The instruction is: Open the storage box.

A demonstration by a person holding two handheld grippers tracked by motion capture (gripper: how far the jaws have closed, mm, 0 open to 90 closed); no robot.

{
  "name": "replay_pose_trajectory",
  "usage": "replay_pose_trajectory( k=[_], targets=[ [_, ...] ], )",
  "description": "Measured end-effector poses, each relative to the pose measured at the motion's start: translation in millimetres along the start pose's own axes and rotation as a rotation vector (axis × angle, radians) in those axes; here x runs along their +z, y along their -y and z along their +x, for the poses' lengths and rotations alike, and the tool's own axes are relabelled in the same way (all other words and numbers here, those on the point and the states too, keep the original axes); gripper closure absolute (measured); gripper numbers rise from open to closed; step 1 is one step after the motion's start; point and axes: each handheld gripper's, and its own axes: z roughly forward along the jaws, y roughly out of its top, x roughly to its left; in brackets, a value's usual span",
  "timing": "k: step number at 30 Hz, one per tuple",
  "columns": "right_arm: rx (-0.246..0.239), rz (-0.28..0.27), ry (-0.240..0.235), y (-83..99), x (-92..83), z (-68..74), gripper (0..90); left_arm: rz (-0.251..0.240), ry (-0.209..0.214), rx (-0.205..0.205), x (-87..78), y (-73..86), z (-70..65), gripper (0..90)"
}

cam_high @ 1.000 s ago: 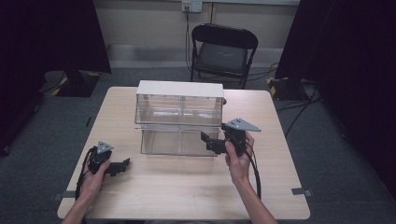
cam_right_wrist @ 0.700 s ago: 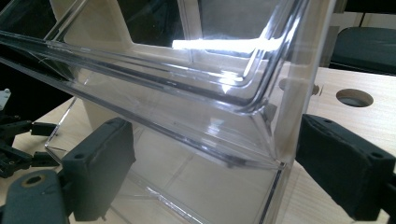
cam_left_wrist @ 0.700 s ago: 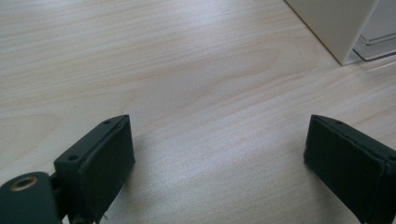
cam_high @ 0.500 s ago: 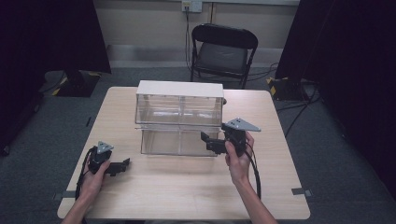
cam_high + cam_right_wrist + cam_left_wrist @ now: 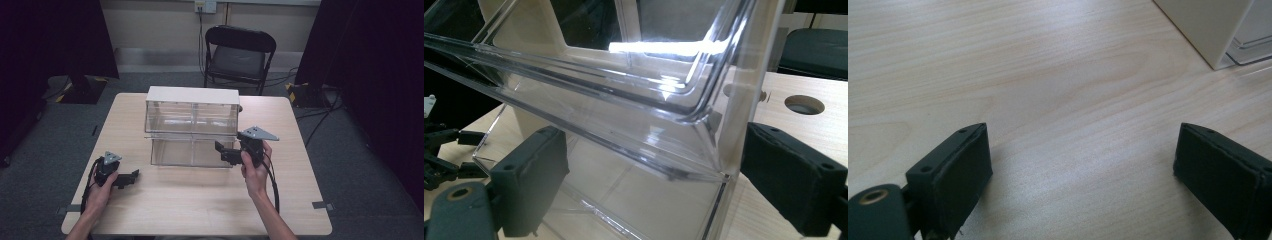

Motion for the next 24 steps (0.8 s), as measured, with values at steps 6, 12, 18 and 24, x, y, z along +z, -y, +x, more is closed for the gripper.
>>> replay_pose_trajectory(
  k=[6, 12, 18, 24],
  targets=[
    [-0.001, 0.000, -0.001, -0.1, 0.1, 0.0, 11.2, 0.000, -0.001, -0.001, 0.0, 0.0, -0.1, 7.9],
    [-0.003, 0.000, 0.001, -0.3, 0.1, 0.2, 11.1, -0.001, 0.000, -0.001, 0.0, 0.0, -0.1, 7.9],
    [-0.002, 0.001, 0.003, -0.3, 0.0, 0.5, 11.2, 0.000, 0.000, 0.000, 0.0, 0.0, 0.0, 7.9],
    [-0.001, 0.002, 0.001, -0.3, 0.0, 0.4, 11.2, 0.000, 0.000, 0.000, 0.0, 0.0, 0.0, 7.9]
  ],
)
